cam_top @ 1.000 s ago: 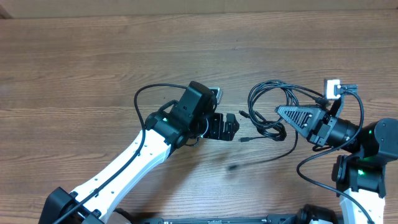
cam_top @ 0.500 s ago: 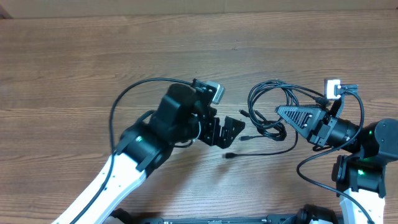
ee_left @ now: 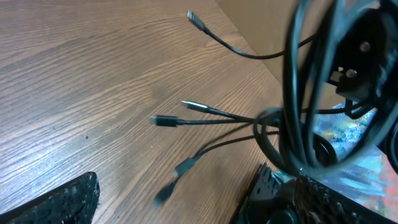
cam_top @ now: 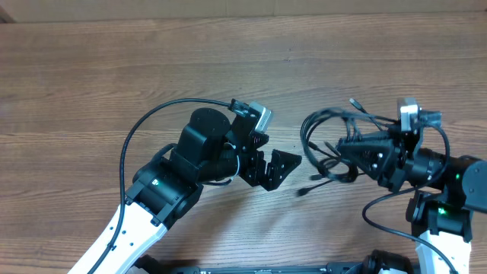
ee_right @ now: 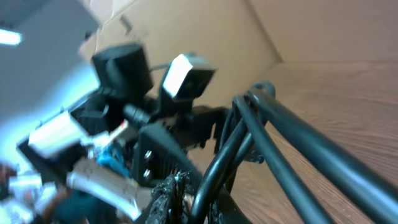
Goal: Untangle cables
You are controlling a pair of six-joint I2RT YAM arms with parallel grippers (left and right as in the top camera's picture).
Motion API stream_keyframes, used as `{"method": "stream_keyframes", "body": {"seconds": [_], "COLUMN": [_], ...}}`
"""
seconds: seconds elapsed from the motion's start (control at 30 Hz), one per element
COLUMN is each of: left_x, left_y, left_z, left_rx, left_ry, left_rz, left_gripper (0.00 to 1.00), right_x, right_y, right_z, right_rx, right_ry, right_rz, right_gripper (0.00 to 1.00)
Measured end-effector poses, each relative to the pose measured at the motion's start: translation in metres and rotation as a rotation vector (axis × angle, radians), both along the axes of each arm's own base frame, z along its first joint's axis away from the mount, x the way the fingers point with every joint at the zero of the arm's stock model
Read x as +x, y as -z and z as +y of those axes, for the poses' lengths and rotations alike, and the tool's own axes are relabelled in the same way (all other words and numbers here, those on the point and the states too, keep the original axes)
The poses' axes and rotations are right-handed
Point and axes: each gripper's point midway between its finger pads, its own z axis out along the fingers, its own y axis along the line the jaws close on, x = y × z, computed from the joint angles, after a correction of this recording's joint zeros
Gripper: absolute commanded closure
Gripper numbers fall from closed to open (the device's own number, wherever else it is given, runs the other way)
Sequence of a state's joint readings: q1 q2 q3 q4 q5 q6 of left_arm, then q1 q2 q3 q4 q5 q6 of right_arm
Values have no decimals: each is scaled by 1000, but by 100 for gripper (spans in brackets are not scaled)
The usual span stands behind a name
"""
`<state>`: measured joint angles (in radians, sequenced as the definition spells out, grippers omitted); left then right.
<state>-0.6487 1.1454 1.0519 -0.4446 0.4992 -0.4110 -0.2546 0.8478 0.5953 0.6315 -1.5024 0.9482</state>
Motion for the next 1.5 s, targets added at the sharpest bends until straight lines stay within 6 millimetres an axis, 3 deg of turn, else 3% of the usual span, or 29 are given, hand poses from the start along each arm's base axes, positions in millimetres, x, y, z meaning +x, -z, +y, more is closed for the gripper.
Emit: {"method": "stream_keyframes", "body": {"seconds": [0.7, 0.73, 0.77, 0.8, 0.87, 1.37, 1.4, 1.5], "left_x": [0, 1, 1, 1, 0, -8, -8, -8], "left_y": [-4, -7, -10, -14, -23, -31, -31, -31], "left_z": [-2, -3, -5, -6, -11, -17, -17, -17], "left_rx": [-15, -23, -36, -51, -86, -121, -121, -122], "left_ry": [12, 14, 20, 26, 54, 108, 108, 106], "left_rz": [-14, -23, -31, -43, -71, -85, -85, -79], "left_gripper": [0, 5, 22, 51, 96, 96, 96, 96], "right_x": [-5, -5, -5, -5, -5, -5, -5, -5], "right_y": [2, 2, 2, 2, 2, 2, 2, 2], "right_z": [2, 2, 2, 2, 2, 1, 1, 1], "right_rx": [-25, -25, -25, -25, -25, -24, -24, -23], "right_ry": [-30, -30, -30, -30, -30, -30, -30, -30], "right_rz": [-34, -34, -35, -35, -35, -32, -32, -27], "right_gripper": [92, 92, 92, 92, 92, 92, 91, 76]}}
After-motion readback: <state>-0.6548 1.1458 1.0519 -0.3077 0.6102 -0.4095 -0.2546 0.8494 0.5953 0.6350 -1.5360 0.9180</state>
